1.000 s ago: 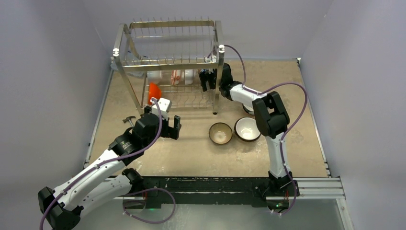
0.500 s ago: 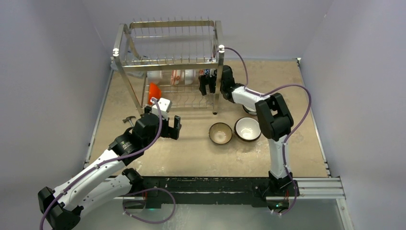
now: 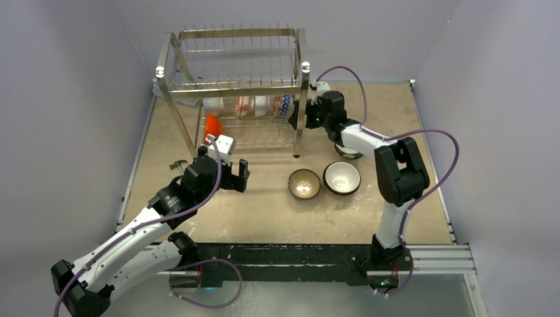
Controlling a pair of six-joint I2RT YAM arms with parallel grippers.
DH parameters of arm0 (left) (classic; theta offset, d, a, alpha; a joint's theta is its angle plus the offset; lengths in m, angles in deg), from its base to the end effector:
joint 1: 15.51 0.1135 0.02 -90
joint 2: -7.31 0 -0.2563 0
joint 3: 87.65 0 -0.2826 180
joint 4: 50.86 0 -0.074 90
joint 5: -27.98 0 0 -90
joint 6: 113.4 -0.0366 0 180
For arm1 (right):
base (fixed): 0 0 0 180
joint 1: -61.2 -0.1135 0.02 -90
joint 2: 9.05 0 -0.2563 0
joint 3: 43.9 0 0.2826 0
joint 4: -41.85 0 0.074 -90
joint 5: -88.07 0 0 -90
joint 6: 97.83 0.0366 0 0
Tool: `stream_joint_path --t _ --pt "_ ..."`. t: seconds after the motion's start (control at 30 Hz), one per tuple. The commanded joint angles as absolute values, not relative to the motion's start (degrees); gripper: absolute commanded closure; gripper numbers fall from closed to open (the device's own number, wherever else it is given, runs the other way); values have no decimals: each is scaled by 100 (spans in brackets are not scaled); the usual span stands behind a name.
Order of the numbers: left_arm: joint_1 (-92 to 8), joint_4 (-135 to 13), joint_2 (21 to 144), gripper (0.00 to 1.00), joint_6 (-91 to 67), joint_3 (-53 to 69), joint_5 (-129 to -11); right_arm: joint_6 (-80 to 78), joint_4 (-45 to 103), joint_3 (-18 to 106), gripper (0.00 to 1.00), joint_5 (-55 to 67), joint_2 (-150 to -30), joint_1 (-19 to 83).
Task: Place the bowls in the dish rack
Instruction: Place the bowl in the dish rack, then pick up the bowl from the center of the board.
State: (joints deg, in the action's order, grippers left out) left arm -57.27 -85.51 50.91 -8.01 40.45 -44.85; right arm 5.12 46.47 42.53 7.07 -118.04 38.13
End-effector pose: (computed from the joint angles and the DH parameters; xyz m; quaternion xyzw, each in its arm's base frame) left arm 0.1651 -0.1329 0.2827 0.1150 0.8360 -0.1380 0.5186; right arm 0.4294 0.1891 0.2135 -0.1171 0.7990 0.2416 0.5380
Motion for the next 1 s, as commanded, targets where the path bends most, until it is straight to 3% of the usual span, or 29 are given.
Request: stream_joint_path --t 0.0,0.17,0.4,0.97 --pt "-5719 -8476 4979 1 -817 4021 -4302 1120 4983 3637 2 1445 -11360 4353" --pt "-5719 -8532 4903 1 -531 4013 -3838 1259 4860 2944 1 1536 -10525 4707" --pt "-5724 -8469 5302 1 185 4001 -4427 1020 4193 2176 1 1163 -9045 4857" --pt "-6214 -5815 8485 10 2598 4001 -6730 2019 4360 -126 1 2479 -6313 4907"
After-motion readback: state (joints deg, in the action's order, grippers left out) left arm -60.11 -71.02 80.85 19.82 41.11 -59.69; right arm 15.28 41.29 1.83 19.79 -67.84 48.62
